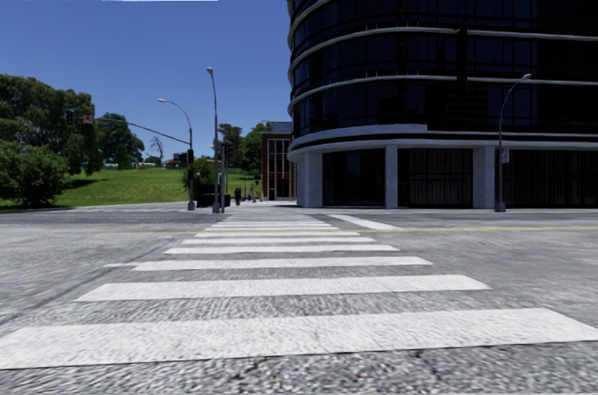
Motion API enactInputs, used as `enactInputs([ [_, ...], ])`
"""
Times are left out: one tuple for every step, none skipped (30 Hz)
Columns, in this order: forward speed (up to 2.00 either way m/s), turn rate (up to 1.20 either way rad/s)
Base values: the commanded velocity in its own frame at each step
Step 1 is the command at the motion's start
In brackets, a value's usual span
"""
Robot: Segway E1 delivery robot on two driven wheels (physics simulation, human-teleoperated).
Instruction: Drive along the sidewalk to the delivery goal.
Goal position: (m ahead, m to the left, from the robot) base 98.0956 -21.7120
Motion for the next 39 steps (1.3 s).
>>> enactInputs([
  [1.48, 0.38],
  [1.48, 0.39],
  [1.48, 0.39],
  [1.48, 0.39],
  [1.48, 0.39],
  [1.48, 0.39],
  [1.48, 0.39],
  [1.48, 0.38],
  [1.48, 0.37],
  [1.48, 0.37],
  [1.48, 0.37],
  [1.48, 0.32],
  [1.48, 0.09],
  [1.48, 0.09],
  [1.48, 0.00],
  [1.48, 0.00],
  [1.48, 0.00],
  [1.48, 0.00],
  [1.48, 0.00],
  [1.48, 0.00],
  [1.48, 0.00],
  [1.48, 0.00],
  [1.48, 0.00],
  [1.48, 0.00],
  [1.48, 0.00],
  [1.48, 0.00],
  [1.48, 0.00],
  [1.48, 0.00],
  [1.48, 0.00],
  [1.48, 0.00],
  [1.48, 0.00],
  [1.48, 0.00],
  [1.48, 0.00],
  [1.48, 0.00],
  [1.48, 0.00],
  [1.48, 0.00],
  [1.48, 0.00],
  [1.48, 0.00],
  [1.48, 0.00],
])
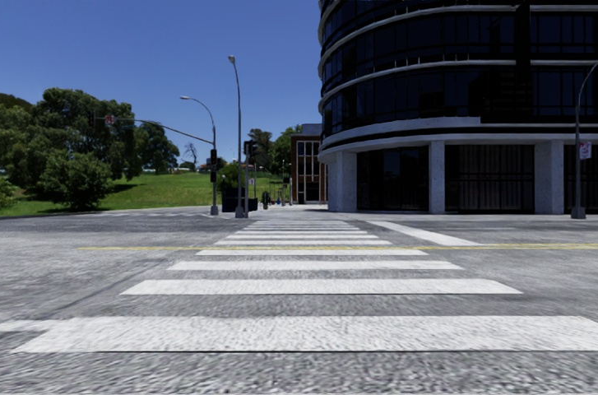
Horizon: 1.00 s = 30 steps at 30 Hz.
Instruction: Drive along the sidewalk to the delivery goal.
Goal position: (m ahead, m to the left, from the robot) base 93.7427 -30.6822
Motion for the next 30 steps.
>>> enactInputs([
  [1.48, 0.00],
  [1.48, 0.00],
  [1.48, 0.00],
  [1.48, 0.00],
  [1.48, 0.00],
  [1.48, 0.00],
  [1.48, 0.00],
  [1.48, 0.00],
  [1.48, 0.00],
  [1.48, 0.00],
  [1.48, 0.00],
  [1.48, 0.00],
  [1.48, 0.00],
  [1.48, 0.00],
  [1.48, 0.00],
  [1.48, 0.00],
  [1.42, 0.00],
  [1.39, 0.00],
  [1.36, 0.00],
  [1.29, 0.00],
  [1.27, 0.00],
  [1.27, 0.00],
  [1.26, 0.00],
  [1.25, 0.00],
  [1.24, 0.00],
  [1.24, 0.00],
  [1.24, 0.00],
  [1.24, 0.00],
  [1.24, 0.00],
  [1.24, 0.00],
])
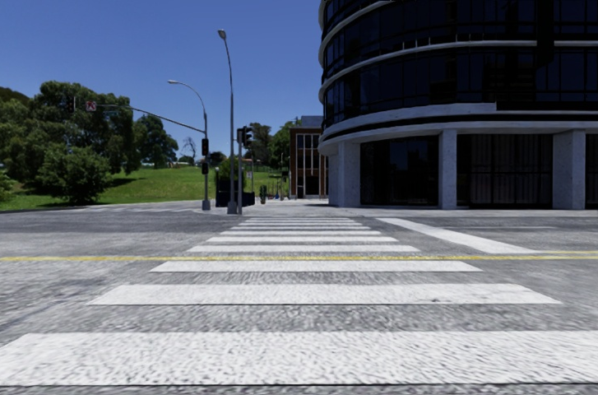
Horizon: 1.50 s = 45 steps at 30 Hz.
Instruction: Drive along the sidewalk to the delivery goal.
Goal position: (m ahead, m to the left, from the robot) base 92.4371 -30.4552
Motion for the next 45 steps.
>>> enactInputs([
  [1.23, 0.00],
  [1.22, 0.00],
  [1.22, 0.00],
  [1.22, 0.00],
  [1.21, 0.00],
  [1.21, 0.00],
  [1.21, 0.00],
  [1.21, 0.00],
  [1.21, 0.00],
  [1.21, 0.00],
  [1.21, 0.00],
  [1.21, 0.00],
  [1.21, 0.00],
  [1.21, 0.00],
  [1.21, 0.00],
  [1.21, 0.00],
  [1.22, 0.00],
  [1.22, 0.00],
  [1.22, 0.00],
  [1.22, 0.00],
  [1.22, 0.00],
  [1.22, 0.00],
  [1.23, 0.00],
  [1.23, 0.00],
  [1.23, 0.00],
  [1.23, 0.00],
  [1.23, 0.00],
  [1.23, 0.00],
  [1.24, 0.00],
  [1.24, 0.00],
  [1.24, 0.00],
  [1.24, 0.00],
  [1.24, 0.00],
  [1.24, 0.00],
  [1.25, 0.00],
  [1.26, 0.00],
  [1.26, 0.00],
  [1.27, 0.00],
  [1.27, 0.00],
  [1.27, 0.00],
  [1.27, 0.00],
  [1.27, 0.00],
  [1.28, 0.00],
  [1.28, 0.00],
  [1.28, 0.00],
])
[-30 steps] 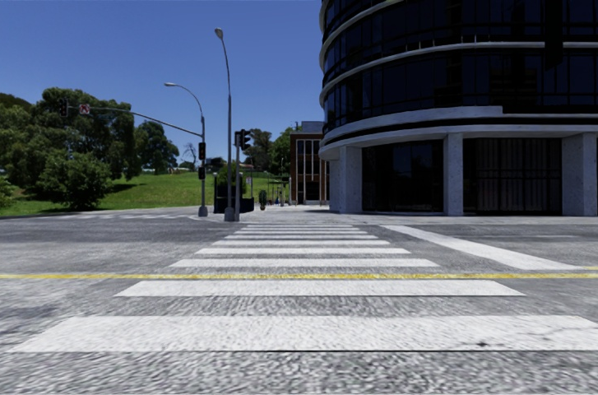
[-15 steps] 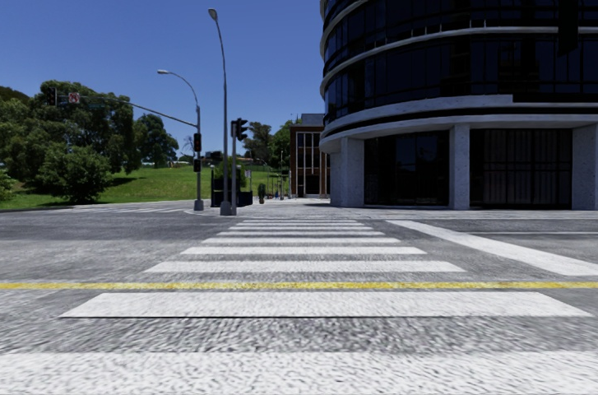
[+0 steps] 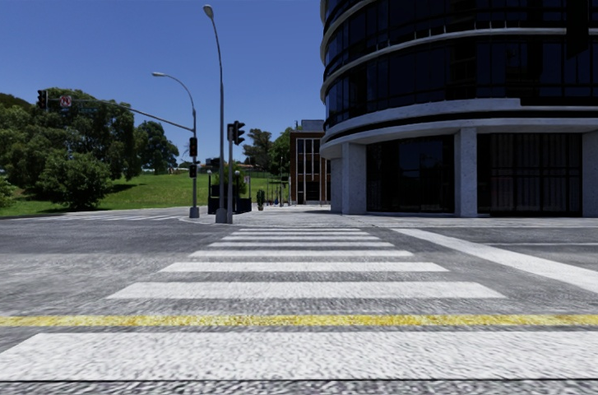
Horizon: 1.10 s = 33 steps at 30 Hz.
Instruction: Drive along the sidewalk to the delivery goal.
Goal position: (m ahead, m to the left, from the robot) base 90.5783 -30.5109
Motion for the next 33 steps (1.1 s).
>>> enactInputs([
  [1.28, 0.00],
  [1.28, 0.00],
  [1.28, 0.00],
  [1.28, 0.00],
  [1.28, 0.00],
  [1.28, 0.00],
  [1.28, 0.00],
  [1.28, 0.00],
  [1.28, 0.00],
  [1.28, 0.00],
  [1.28, 0.00],
  [1.28, 0.00],
  [1.28, 0.00],
  [1.28, 0.00],
  [1.28, 0.00],
  [1.28, 0.00],
  [1.28, 0.00],
  [1.28, 0.00],
  [1.28, 0.00],
  [1.28, 0.00],
  [1.28, 0.00],
  [1.28, 0.00],
  [1.28, 0.00],
  [1.28, 0.00],
  [1.28, 0.00],
  [1.28, 0.00],
  [1.28, 0.00],
  [1.28, 0.00],
  [1.28, 0.00],
  [1.28, 0.00],
  [1.28, 0.00],
  [1.28, 0.00],
  [1.28, 0.00],
])
